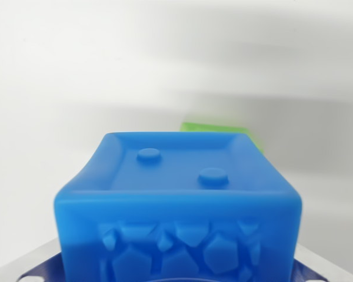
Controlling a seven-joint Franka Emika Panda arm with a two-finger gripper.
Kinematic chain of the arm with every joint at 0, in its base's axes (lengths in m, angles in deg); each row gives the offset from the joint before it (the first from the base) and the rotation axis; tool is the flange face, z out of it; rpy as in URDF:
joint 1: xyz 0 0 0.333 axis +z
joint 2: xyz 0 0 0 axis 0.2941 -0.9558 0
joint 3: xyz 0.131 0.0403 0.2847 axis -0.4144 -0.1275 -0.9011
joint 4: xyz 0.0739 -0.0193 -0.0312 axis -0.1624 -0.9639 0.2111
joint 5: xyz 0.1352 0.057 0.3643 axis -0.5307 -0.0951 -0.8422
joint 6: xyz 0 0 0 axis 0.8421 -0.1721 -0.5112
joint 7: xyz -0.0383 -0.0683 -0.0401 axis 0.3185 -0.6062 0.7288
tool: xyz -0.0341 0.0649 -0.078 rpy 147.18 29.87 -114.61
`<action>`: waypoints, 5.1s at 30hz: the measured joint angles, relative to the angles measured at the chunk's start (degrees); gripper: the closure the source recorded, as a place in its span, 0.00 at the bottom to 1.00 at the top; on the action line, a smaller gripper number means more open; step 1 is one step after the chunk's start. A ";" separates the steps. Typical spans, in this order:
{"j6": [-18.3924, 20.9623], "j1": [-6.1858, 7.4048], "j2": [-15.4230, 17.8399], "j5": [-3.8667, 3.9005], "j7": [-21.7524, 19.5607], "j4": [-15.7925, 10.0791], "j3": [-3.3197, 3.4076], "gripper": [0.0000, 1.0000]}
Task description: Stack cube
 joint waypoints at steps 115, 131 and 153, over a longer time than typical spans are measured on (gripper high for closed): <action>-6.56 -1.63 -2.22 -0.29 0.92 -3.97 1.88 0.00; 4.72 -1.76 8.76 0.48 0.36 -3.62 1.92 0.00; 22.78 -1.82 21.74 0.80 0.11 1.57 1.86 0.00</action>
